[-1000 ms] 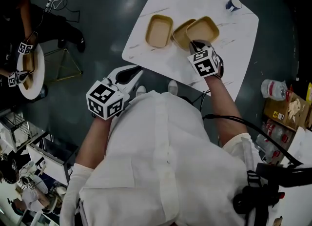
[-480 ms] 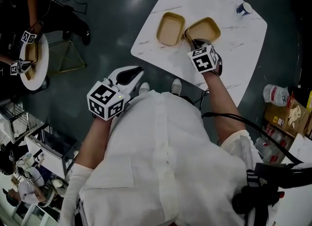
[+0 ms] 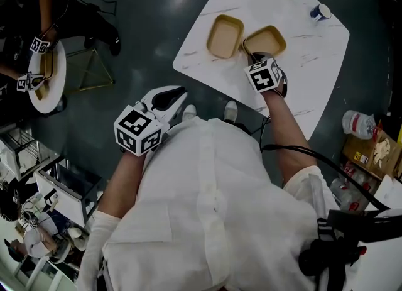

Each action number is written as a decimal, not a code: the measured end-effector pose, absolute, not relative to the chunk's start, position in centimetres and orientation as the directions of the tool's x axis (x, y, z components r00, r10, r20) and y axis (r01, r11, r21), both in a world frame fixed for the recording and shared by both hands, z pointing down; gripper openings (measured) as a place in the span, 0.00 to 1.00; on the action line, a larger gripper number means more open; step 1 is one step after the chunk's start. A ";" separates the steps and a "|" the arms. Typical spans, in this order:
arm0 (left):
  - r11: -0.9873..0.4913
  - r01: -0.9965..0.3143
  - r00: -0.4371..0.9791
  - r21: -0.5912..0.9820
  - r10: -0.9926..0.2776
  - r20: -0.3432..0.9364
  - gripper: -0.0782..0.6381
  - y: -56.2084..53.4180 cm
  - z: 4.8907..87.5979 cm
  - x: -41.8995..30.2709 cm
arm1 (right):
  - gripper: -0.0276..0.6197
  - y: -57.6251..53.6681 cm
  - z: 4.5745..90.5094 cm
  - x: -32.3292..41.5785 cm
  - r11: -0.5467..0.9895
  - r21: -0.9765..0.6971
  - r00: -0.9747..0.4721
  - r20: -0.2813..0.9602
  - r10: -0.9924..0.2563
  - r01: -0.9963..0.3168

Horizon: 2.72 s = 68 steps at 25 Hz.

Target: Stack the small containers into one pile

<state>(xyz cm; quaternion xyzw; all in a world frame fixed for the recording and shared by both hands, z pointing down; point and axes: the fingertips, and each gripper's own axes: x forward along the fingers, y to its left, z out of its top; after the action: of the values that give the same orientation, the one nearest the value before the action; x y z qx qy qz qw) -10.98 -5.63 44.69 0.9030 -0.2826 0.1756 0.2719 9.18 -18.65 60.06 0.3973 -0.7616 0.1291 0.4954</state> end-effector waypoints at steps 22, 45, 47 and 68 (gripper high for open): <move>-0.686 -0.608 0.780 0.400 -0.422 0.463 0.14 -5.9 44.8 -11.1 | 0.07 -18.2 60.0 7.8 0.688 0.155 -0.271 0.841 -0.469 -0.708; -0.626 -0.661 0.746 0.415 -0.487 0.453 0.12 -5.0 45.0 -13.5 | 0.14 -17.4 60.5 -1.7 0.895 0.173 -0.402 0.847 -0.349 -0.412; -0.616 -0.663 0.745 0.425 -0.489 0.454 0.12 -5.0 45.1 -13.7 | 0.15 -17.6 61.1 -2.1 0.906 0.167 -0.400 0.856 -0.329 -0.389; -0.586 -0.687 0.724 0.430 -0.501 0.474 0.12 -3.3 45.3 -14.7 | 0.07 -18.1 63.1 -3.8 0.932 0.192 -0.385 0.870 -0.306 -0.308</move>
<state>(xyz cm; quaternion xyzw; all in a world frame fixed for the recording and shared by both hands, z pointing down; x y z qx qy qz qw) -14.68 -3.32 45.31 0.8773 -0.3384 0.1529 0.3040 -3.82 -18.09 63.09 0.1845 -0.8322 0.0006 0.5228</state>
